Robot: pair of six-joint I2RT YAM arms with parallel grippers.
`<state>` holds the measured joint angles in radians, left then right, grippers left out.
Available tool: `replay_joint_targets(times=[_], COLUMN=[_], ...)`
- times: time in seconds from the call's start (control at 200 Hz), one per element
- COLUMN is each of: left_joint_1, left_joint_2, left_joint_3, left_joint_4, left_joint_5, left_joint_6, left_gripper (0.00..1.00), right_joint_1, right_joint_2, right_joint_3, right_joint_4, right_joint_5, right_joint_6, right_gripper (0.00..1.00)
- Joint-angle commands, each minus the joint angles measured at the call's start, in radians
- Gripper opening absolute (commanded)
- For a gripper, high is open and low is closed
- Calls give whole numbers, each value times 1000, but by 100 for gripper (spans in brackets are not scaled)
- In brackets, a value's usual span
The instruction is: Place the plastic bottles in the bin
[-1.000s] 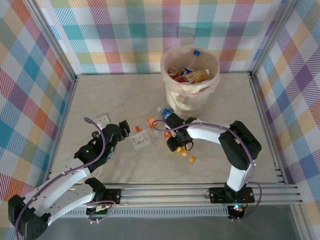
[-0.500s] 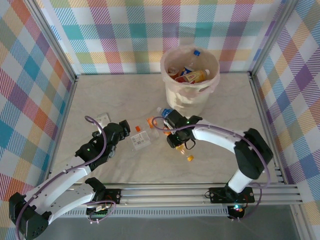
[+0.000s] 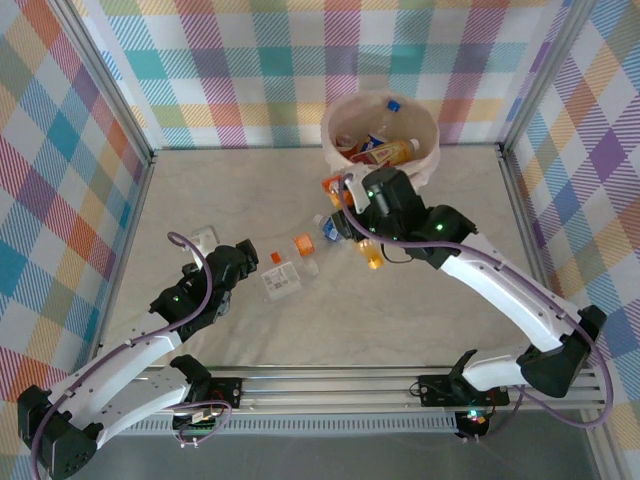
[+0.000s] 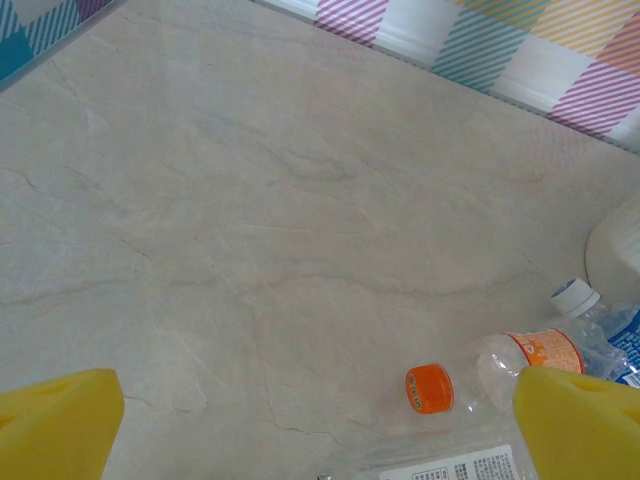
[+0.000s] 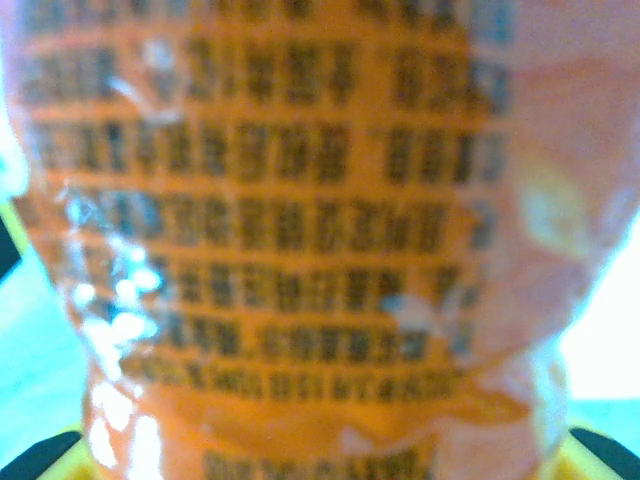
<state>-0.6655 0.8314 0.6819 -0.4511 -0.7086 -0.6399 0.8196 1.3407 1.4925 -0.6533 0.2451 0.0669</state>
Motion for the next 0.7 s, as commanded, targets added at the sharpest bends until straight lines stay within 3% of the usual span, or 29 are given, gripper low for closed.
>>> replay_joint_targets(times=[0.0, 0.3, 0.695], left_joint_1=[-6, -6, -6], left_joint_2=[-3, -7, -9], left_joint_3=[27, 25, 30], left_joint_4=[-25, -31, -36], left_joint_5=[-20, -13, -2], left_joint_6=[-14, -19, -10], left_gripper=[100, 100, 100], right_joint_1=[3, -75, -245], right_joint_2=[21, 248, 511], right_joint_3=[109, 450, 746], right_joint_4=[85, 150, 165], right_joint_5=[92, 179, 158], right_joint_6=[-117, -272, -203], right_gripper=[33, 35, 34])
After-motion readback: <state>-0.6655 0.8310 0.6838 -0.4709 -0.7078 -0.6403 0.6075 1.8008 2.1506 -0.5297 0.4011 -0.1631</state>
